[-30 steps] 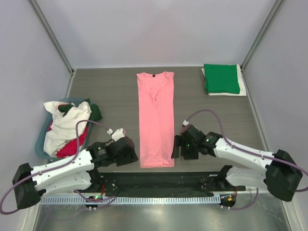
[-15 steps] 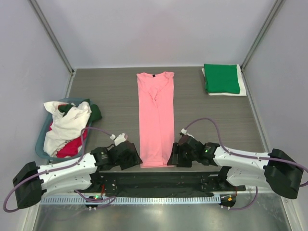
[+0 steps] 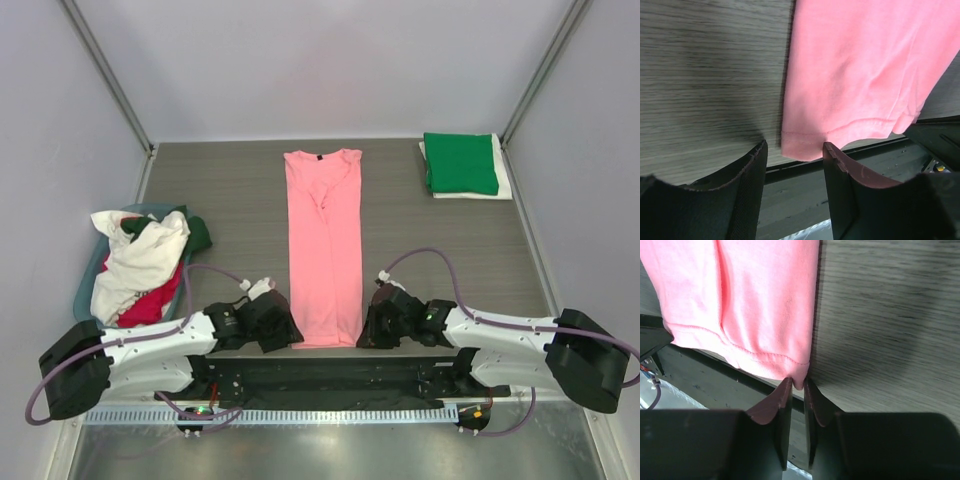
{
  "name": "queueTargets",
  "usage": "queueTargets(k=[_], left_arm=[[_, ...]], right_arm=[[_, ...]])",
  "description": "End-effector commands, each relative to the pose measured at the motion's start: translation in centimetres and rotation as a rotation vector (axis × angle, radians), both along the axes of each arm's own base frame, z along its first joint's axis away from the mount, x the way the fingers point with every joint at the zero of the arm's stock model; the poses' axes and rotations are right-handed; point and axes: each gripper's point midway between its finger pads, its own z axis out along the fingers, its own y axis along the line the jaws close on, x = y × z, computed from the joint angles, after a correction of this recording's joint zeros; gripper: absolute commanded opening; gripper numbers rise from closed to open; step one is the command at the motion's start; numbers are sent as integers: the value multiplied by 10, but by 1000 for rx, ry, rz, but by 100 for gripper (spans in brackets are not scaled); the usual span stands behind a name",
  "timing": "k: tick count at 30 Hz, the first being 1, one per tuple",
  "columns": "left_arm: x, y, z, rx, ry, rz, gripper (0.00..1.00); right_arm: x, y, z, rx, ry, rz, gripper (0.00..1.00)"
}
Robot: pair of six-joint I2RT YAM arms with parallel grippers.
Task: Fold and stack the t-shirts
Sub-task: Fold the tshirt
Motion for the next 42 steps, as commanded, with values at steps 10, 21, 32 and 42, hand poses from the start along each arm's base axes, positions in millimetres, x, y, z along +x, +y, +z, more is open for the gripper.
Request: queueTargets(k=[10,21,32,42], left_arm=[[1,-5,-6,20,22,-1,13],[-3,3,16,-16,7,51,0],[30,11,88,112,-141,75,1],[109,16,142,192,-252,86,2]], right_arm=[[-3,-9,-7,-19,-13,-3,1],[3,-7,22,45,-60,-38,1],[56,-5,94,-11,-307,-115,1],[140,7,157,-127,-453,-141,1]])
